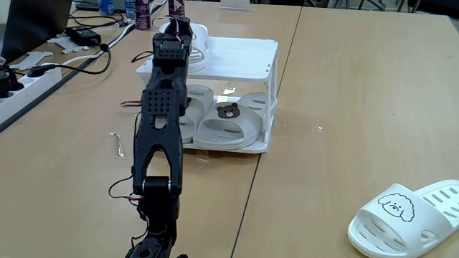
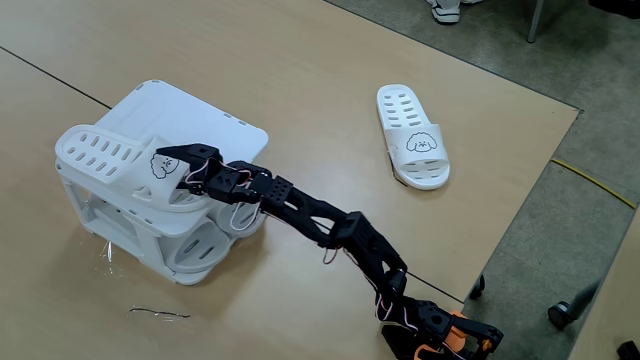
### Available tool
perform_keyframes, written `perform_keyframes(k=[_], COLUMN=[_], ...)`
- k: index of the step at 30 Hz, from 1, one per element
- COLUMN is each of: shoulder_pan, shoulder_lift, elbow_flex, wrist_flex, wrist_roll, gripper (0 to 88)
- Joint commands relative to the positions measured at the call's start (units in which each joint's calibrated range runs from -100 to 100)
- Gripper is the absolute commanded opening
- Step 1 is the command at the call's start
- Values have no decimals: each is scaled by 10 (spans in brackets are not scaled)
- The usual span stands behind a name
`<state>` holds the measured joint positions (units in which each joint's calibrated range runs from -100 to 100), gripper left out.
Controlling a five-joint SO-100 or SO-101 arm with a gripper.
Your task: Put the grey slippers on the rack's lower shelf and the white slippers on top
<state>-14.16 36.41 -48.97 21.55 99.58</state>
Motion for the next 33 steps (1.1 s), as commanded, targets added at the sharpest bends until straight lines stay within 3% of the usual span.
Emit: perform_keyframes(k=[1,11,15,16,23,27,33], shoulder_pan=[4,25,97,115,167,208,313], shoulder_lift=[-176,-503,-682,-718,-821,-758,-453], elbow_flex=[100,496,630,674,1238,1448,1464], wrist_flex=[-8,-8,-40,-81,-638,-794,-987], wrist_roll=[4,4,4,4,4,4,4], gripper=[284,280,106,80,77,77,77])
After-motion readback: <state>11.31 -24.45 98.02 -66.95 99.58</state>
